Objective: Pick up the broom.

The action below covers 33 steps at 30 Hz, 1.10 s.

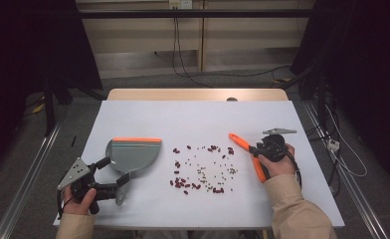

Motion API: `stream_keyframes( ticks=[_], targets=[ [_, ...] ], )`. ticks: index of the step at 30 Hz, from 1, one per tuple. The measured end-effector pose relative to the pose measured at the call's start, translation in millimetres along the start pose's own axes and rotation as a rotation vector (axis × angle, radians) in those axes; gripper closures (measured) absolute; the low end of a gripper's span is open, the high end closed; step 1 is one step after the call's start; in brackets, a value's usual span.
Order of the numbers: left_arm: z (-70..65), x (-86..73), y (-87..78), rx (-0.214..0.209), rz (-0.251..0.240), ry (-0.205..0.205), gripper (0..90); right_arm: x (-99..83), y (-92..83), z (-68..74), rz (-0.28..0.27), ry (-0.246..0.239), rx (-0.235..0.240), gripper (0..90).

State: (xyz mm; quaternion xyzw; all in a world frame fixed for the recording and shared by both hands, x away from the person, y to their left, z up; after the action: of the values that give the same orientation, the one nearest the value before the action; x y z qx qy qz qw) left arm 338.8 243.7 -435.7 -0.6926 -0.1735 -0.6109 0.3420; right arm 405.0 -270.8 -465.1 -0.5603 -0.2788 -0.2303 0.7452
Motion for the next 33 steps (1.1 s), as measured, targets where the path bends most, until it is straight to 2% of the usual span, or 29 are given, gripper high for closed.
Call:
stream_keyframes(
  ticks=[6, 14, 17, 18, 20, 22, 23, 27, 33],
  targets=[
    [-0.3, -0.2, 0.2, -0.001, 0.001, -0.001, 2.9, -0.1, 5.9, 1.0, 0.051, 0.001, 0.006, 65.0],
    [-0.2, -0.5, 0.5, 0.000, 0.002, -0.001, 2.9, 1.2, 13.0, 4.3, 0.109, -0.030, -0.031, 65.6],
    [-0.2, -0.7, 0.6, -0.001, 0.004, -0.001, 2.9, 0.2, 14.7, 5.0, 0.116, -0.030, -0.038, 65.3],
    [-0.4, -0.7, 0.7, -0.002, 0.004, -0.001, 2.9, 0.3, 15.3, 5.2, 0.115, -0.044, -0.045, 65.5],
    [-0.6, -0.5, 0.8, -0.005, 0.004, 0.002, 2.9, 0.3, 16.2, 5.1, 0.121, -0.039, -0.046, 65.9],
    [-0.4, -0.9, 0.8, -0.006, 0.007, 0.004, 2.9, 2.9, 17.1, 0.5, 0.147, 0.005, -0.017, 67.0],
    [-0.2, -1.0, 0.7, -0.006, 0.008, 0.005, 2.9, 4.1, 17.6, -0.4, 0.155, 0.008, -0.009, 67.0],
    [0.0, -0.4, 0.9, -0.002, 0.003, 0.000, 2.9, 7.0, 18.6, 0.5, 0.185, -0.006, -0.014, 67.5],
    [-1.2, -0.4, 3.3, -0.010, 0.010, 0.009, 2.9, 12.4, 20.7, -1.1, 0.232, 0.004, -0.002, 67.8]
  ],
)
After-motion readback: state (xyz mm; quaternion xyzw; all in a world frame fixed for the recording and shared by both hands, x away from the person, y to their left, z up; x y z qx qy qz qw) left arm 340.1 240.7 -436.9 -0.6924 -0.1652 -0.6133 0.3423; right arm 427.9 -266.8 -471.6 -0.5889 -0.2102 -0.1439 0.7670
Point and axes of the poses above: each handheld gripper's, and its own axes: y roughly forward along the jaws, x roughly out of its top, z roughly to its left, the point moved 3 cm from there along y, roughly forward along the jaws, and after that the axes turned 9 degrees about y, right-handed, at the moved point
